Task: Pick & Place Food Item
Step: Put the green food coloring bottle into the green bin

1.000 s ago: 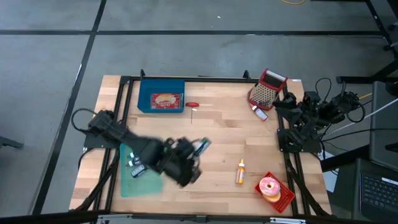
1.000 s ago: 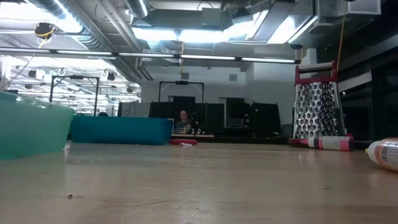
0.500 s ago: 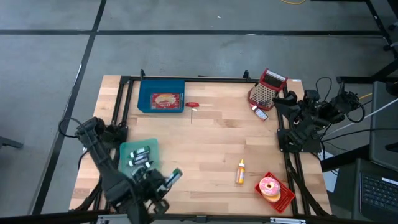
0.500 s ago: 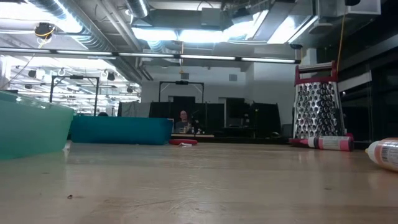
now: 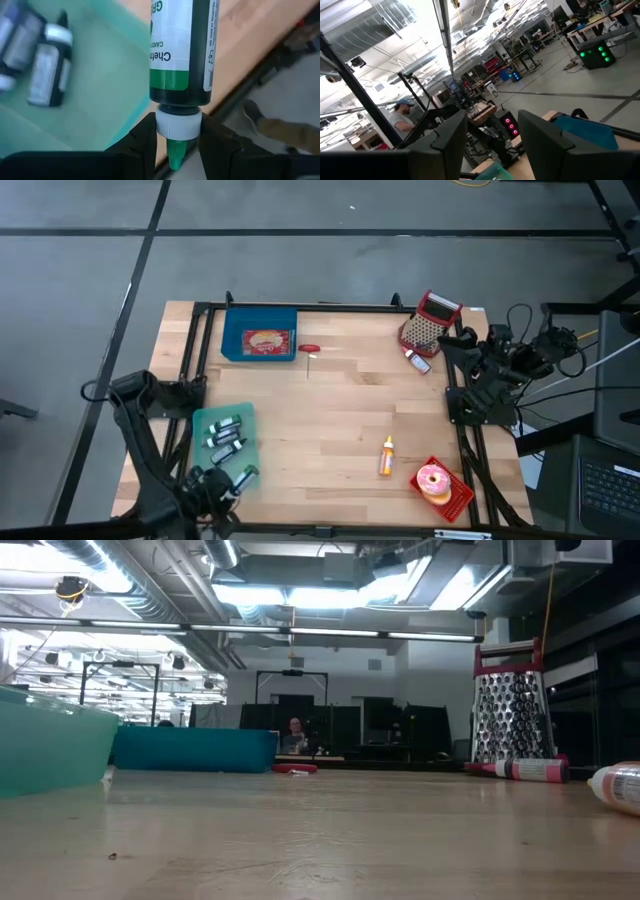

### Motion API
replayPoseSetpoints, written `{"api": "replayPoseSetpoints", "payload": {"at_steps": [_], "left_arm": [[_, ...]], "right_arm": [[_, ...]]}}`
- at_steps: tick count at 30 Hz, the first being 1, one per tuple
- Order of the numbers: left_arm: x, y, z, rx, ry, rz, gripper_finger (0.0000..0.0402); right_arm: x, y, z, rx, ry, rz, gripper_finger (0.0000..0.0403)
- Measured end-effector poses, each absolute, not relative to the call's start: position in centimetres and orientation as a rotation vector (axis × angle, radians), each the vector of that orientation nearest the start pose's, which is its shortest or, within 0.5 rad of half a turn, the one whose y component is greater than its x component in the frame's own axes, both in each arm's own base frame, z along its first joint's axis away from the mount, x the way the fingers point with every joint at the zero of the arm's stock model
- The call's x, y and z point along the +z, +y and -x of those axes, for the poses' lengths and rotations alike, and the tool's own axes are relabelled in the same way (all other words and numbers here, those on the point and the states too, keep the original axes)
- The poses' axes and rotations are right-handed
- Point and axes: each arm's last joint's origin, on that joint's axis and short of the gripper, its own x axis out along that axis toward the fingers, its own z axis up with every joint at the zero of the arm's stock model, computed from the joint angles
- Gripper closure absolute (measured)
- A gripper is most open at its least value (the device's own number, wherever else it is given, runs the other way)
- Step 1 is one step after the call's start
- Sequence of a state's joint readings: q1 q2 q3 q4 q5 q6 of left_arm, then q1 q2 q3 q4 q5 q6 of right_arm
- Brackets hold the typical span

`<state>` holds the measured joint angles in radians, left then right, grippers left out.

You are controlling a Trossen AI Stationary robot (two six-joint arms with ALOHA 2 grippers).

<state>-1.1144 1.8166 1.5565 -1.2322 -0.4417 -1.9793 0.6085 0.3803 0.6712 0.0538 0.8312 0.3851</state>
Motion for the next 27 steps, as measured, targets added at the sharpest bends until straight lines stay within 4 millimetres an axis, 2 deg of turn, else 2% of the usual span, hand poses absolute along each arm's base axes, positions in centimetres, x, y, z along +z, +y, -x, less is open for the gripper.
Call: {"api": "replayPoseSetpoints", "payload": {"at_steps": [3,6,12,19,25,27], "left_arm": [[25.3,-30.0,-15.0,0.524,1.039,0.736,0.0293],[24.2,-28.9,-14.2,0.496,1.046,0.749,0.0293],[22.4,-25.4,-12.3,0.447,1.068,0.758,0.0293],[19.5,-22.0,-10.6,0.289,1.144,0.860,0.0293],[17.7,-19.5,-9.5,0.316,1.163,0.865,0.0292],[17.2,-18.9,-9.2,0.339,1.162,0.882,0.0281]], "right_arm": [[35.8,2.6,-7.6,-0.183,-0.298,-0.612,0.0222],[35.7,2.8,-7.8,-0.194,-0.291,-0.626,0.0222],[35.5,3.2,-8.5,-0.195,-0.272,-0.640,0.0222],[35.4,3.5,-8.8,-0.195,-0.262,-0.645,0.0222],[35.4,3.4,-8.8,-0.212,-0.265,-0.647,0.0222],[35.4,3.4,-8.8,-0.212,-0.264,-0.647,0.0222]]}}
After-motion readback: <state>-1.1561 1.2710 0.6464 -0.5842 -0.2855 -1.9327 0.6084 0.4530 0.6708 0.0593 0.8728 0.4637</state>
